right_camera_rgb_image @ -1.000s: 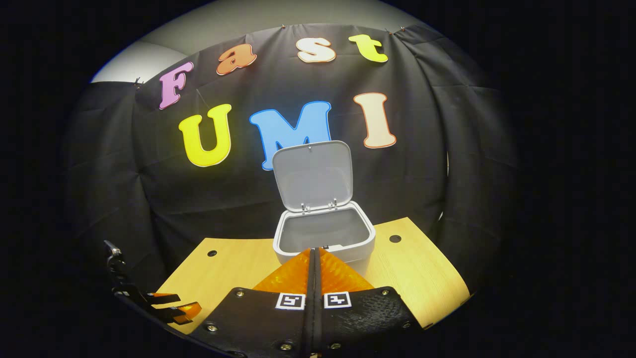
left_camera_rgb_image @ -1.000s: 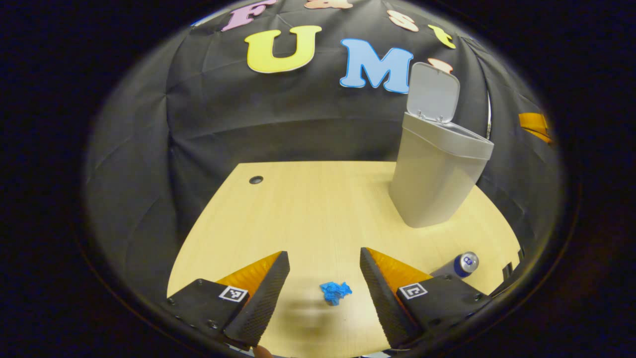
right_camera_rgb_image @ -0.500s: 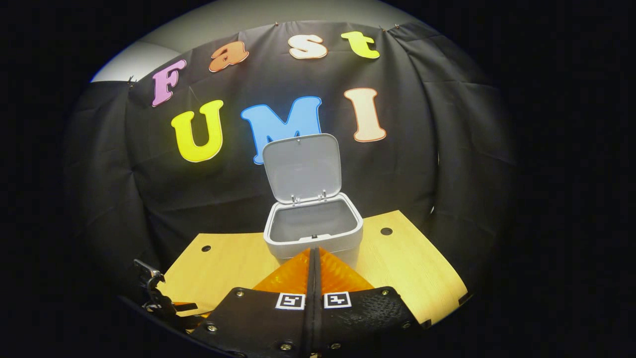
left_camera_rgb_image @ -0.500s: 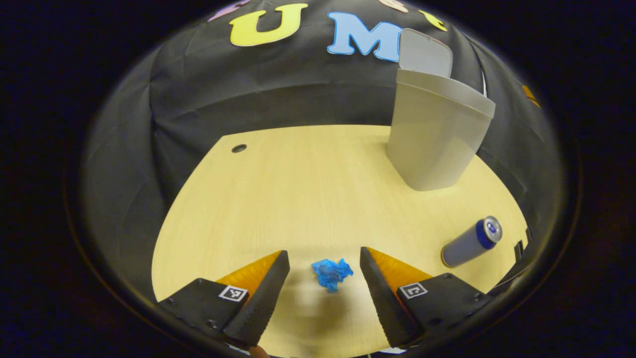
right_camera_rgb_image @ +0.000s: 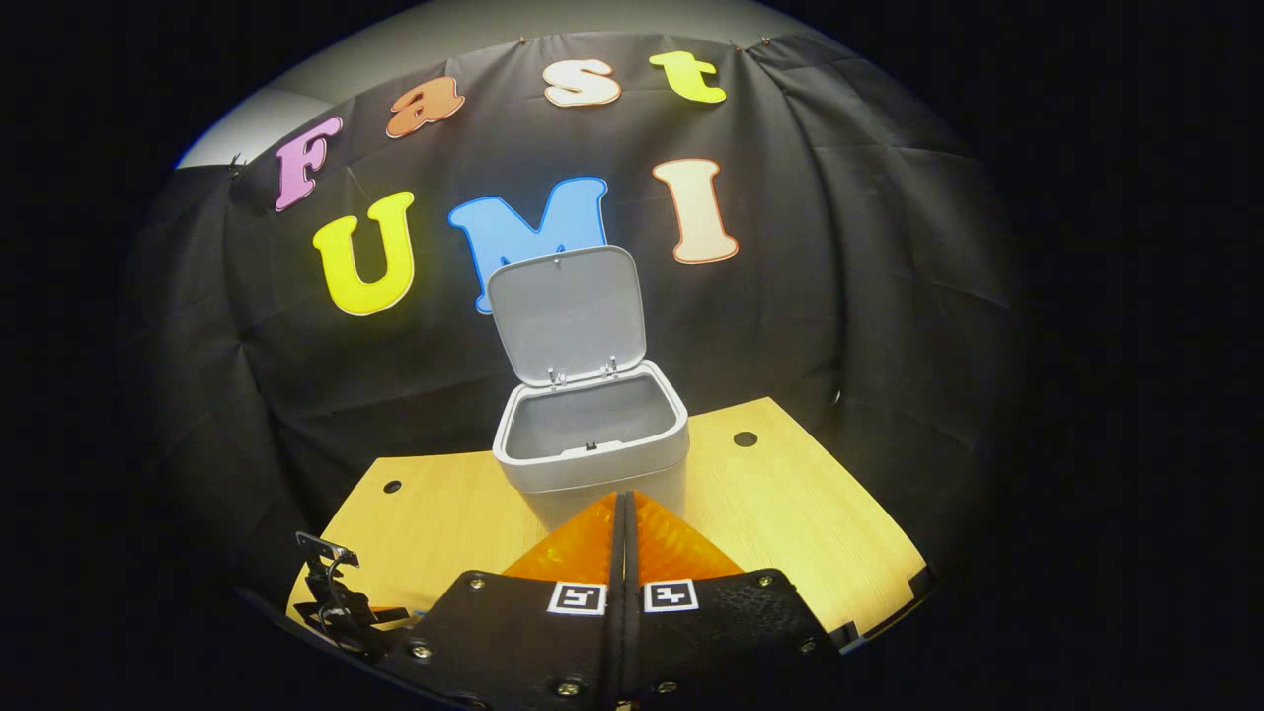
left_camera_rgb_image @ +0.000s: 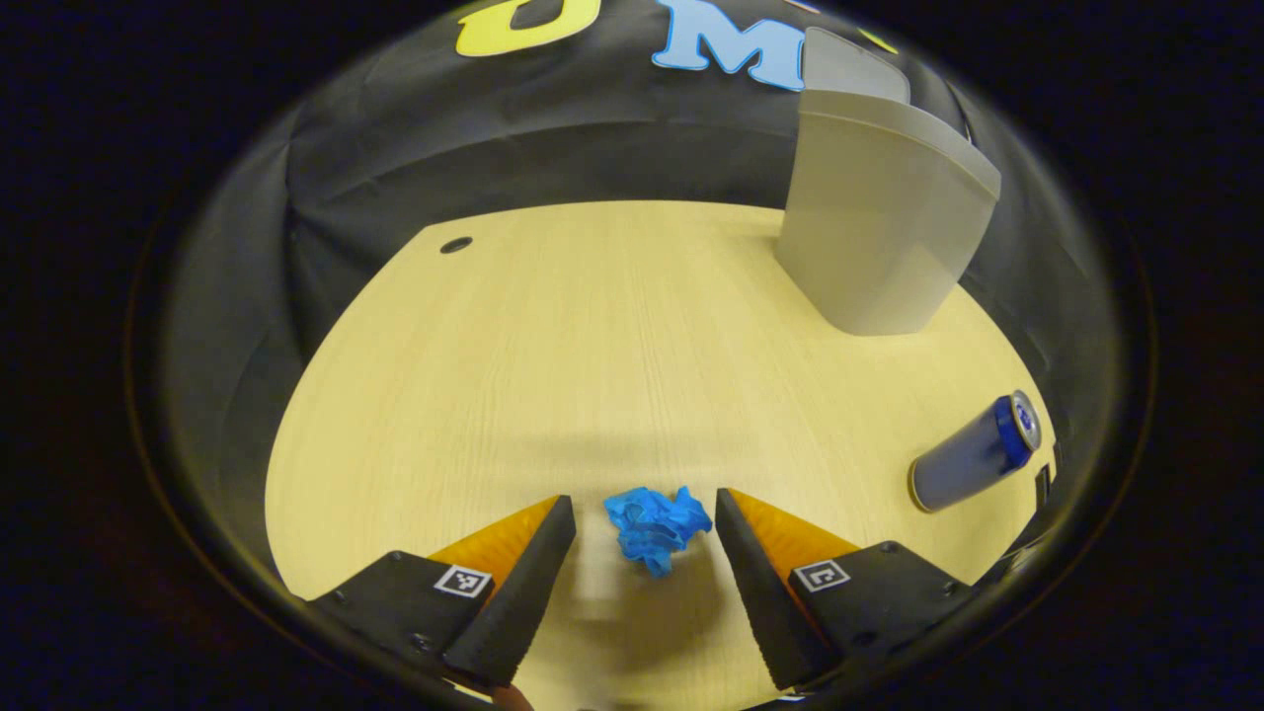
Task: Press the lid of the desktop garbage bin to open it, pick up the crumpled paper on the desktop and throw it into the bin, then pick up the pop can on the desktop and drop it into the bin, and finally close the garbage bin lid.
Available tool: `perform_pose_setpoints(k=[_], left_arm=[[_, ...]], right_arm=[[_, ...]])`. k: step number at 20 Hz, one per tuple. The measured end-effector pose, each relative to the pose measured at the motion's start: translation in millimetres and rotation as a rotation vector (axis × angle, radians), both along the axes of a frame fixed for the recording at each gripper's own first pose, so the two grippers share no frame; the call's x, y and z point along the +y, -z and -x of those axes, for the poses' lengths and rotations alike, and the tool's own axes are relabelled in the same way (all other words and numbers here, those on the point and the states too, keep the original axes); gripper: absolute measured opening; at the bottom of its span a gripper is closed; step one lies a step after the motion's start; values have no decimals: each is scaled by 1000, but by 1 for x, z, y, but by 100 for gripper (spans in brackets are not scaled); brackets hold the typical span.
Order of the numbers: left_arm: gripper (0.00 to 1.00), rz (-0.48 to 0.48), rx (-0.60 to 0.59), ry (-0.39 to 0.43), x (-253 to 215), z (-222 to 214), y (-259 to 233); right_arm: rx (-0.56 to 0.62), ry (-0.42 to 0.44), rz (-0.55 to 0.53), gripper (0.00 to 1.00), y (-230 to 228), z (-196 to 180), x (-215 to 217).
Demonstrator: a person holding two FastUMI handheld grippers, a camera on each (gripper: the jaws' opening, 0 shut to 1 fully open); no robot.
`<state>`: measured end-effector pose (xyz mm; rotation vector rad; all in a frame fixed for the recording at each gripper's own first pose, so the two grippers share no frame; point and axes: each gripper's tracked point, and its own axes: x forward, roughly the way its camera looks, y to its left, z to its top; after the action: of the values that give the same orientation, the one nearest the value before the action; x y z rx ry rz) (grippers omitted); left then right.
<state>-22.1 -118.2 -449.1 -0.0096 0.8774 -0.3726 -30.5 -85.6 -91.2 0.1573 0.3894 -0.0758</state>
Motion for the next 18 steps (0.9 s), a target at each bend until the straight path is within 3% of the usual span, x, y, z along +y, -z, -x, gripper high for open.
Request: perform_pose_setpoints(k=[1, 3, 4, 5, 7, 8, 9, 10, 11, 12, 14, 18], left_arm=[[95, 0, 7, -3, 0, 0, 4], [100, -6, 19, -7, 1, 2, 11], [95, -9, 25, -6, 2, 2, 15], [100, -8, 28, -4, 1, 2, 18], [95, -12, 32, -5, 3, 2, 23], [100, -18, 30, -5, 4, 1, 25], [95, -17, 24, 1, 3, 0, 23], [100, -20, 18, 8, 3, -3, 23], [95, -33, 14, 12, 5, -6, 22], [100, -49, 8, 18, 6, -10, 21], [95, -60, -5, 24, 8, -20, 18], [66, -64, -2, 1, 14, -42, 2]], right_arm=[[0, 2, 0, 0, 0, -1, -1], [2, 2, -1, 0, 1, -2, 0], [5, 1, 0, 0, 2, -2, 1], [8, -1, 3, 0, 3, -2, 1], [15, -4, 7, 0, 5, -2, 2], [18, -4, 8, 0, 6, -3, 1], [21, -4, 8, 0, 6, -2, 1], [23, -3, 8, 0, 8, -2, 1], [25, -2, 8, 0, 8, -2, 0], [27, -1, 8, 0, 8, -3, 0], [28, 1, 8, 0, 9, -2, 0], [35, 2, -2, 0, 13, -1, 0]])
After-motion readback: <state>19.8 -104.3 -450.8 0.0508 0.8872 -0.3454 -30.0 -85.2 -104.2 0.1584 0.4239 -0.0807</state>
